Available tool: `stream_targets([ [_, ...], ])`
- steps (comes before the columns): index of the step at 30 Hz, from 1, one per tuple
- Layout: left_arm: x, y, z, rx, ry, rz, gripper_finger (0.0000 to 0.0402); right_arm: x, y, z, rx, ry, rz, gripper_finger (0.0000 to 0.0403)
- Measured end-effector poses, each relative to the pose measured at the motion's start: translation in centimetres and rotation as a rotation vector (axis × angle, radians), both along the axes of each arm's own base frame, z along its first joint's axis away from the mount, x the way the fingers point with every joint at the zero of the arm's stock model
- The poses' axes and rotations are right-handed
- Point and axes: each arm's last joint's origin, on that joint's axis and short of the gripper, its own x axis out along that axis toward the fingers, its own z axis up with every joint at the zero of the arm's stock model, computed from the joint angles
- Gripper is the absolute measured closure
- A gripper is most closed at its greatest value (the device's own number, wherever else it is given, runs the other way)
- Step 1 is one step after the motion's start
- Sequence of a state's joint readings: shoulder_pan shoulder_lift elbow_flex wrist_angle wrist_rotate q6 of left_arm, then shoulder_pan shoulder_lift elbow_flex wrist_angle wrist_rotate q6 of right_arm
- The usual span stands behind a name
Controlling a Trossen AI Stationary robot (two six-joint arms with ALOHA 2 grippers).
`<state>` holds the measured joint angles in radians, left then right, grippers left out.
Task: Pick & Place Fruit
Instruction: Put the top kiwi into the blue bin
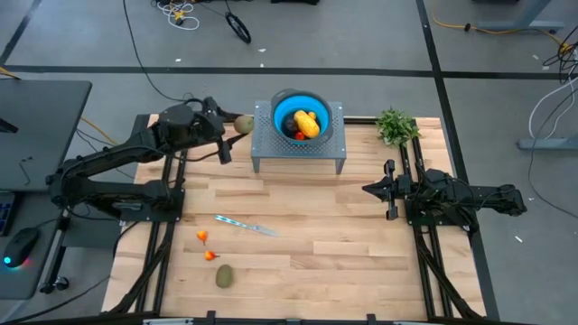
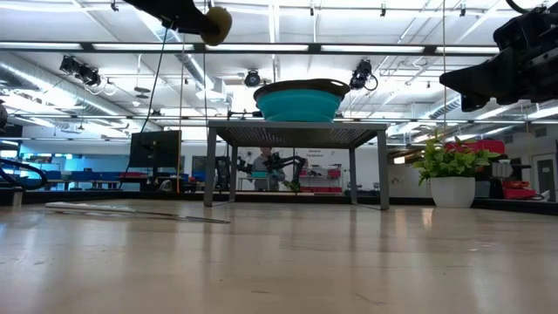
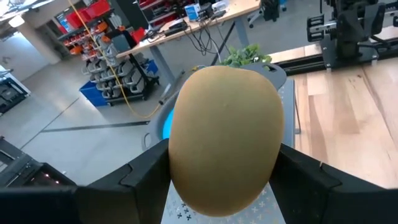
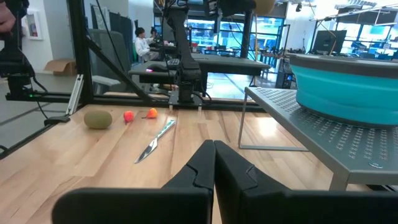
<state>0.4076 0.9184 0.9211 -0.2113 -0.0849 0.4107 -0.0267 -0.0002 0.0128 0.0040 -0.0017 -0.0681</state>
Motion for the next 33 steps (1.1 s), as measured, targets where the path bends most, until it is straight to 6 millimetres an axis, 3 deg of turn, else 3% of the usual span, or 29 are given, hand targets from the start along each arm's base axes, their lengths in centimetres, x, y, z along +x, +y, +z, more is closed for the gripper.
stream_targets([
  [4, 0.0, 0.1, 0.6, 0.007, -0.016, 0.002, 0.0157, 0.0, 0.0, 0.0, 0.0, 0.0, 0.0, 0.0396],
  [12, 1.6, 1.1, 4.5, 0.018, -0.046, 0.018, 0.0158, 0.0, 0.0, 0.0, 0.0, 0.0, 0.0, 0.0396],
  [18, 2.9, 1.9, 5.9, 0.012, -0.067, 0.005, 0.0158, 0.0, 0.0, 0.0, 0.0, 0.0, 0.0, 0.0396],
  [33, 6.5, 3.8, 4.0, -0.166, -0.121, -0.11, 0.0158, 0.0, 0.0, 0.0, 0.0, 0.0, 0.0, 0.0396],
])
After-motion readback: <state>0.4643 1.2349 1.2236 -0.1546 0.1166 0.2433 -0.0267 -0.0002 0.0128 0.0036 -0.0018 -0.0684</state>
